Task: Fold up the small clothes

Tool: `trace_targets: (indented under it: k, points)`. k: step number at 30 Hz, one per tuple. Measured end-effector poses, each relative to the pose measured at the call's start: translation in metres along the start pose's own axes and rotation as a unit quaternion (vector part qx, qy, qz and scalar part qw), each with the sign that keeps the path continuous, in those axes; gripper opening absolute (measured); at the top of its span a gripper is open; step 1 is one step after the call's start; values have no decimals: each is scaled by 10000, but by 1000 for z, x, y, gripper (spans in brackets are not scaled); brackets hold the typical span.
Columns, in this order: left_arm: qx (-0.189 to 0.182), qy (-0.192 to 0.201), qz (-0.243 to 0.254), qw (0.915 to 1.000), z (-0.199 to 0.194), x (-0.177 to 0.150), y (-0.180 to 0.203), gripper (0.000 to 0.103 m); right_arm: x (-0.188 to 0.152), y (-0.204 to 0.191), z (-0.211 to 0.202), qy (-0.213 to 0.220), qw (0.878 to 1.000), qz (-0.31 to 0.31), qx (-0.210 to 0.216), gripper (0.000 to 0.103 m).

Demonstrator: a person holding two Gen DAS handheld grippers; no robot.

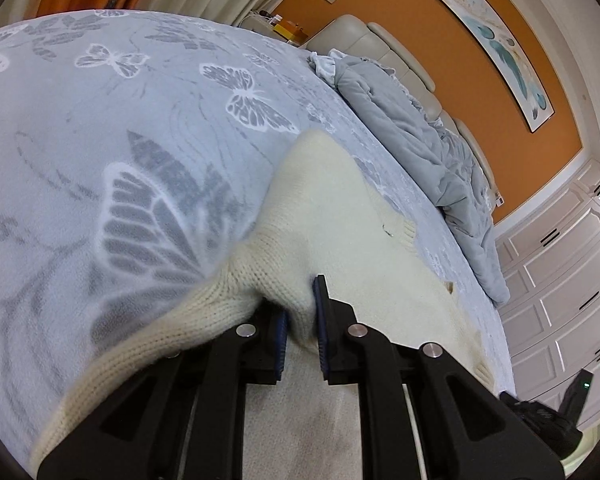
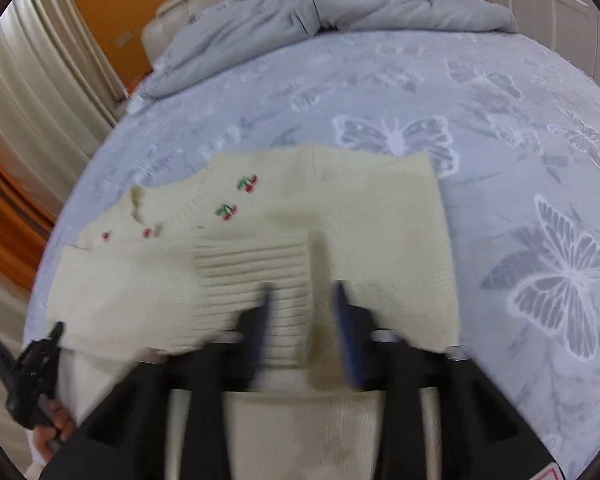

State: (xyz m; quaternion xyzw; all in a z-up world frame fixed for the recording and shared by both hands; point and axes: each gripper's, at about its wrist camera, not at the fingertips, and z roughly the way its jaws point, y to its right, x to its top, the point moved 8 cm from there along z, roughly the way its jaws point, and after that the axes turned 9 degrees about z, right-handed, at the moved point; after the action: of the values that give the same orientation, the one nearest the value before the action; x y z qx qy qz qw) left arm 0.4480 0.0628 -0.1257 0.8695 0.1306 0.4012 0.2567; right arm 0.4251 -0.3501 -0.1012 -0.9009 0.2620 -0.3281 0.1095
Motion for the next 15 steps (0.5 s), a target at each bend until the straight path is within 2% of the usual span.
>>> trace_targets:
  k: [1, 2, 3, 4, 5, 7, 9, 10, 11, 12, 15]
  points:
    - [6, -1, 4, 10000, 0, 0, 0, 13, -4, -2, 4, 22, 10000, 6, -34, 72]
    - [13, -3, 9, 10000, 0, 0, 0, 13, -7, -1, 10, -76, 10000, -7, -50, 68]
    - [14, -4, 8, 10000, 0, 0, 0, 13, -12, 0, 20, -304, 9995, -2, 6, 59]
    - [12, -5, 5, 10000, 0, 0, 0, 13, -16, -2, 27, -465, 9988, 4, 138, 26]
    - [15, -4, 7, 10000, 0, 0, 1, 13, -18, -7, 25, -470, 9987, -55, 189, 9]
    - [35, -3, 26, 10000, 0, 0, 1, 13, -5, -12, 4, -84, 9990, -79, 430, 7]
    - [50, 7, 52, 10000, 1, 0, 1, 13, 5, 1, -13, 257, 9986, -58, 464, 6]
    - [53, 13, 81, 10000, 2, 0, 2, 13, 3, 12, -9, 213, 9991, -48, 360, 5]
    - [64, 4, 114, 9999, 3, 0, 2, 13, -6, 27, 18, -166, 9998, -20, 102, 3]
    - [74, 0, 129, 9999, 4, 0, 3, 13, -11, 31, 26, -186, 9997, -31, 168, 2]
    - [76, -12, 116, 9999, 4, 1, 3, 13, -5, 20, 0, -36, 9996, 89, 260, 7]
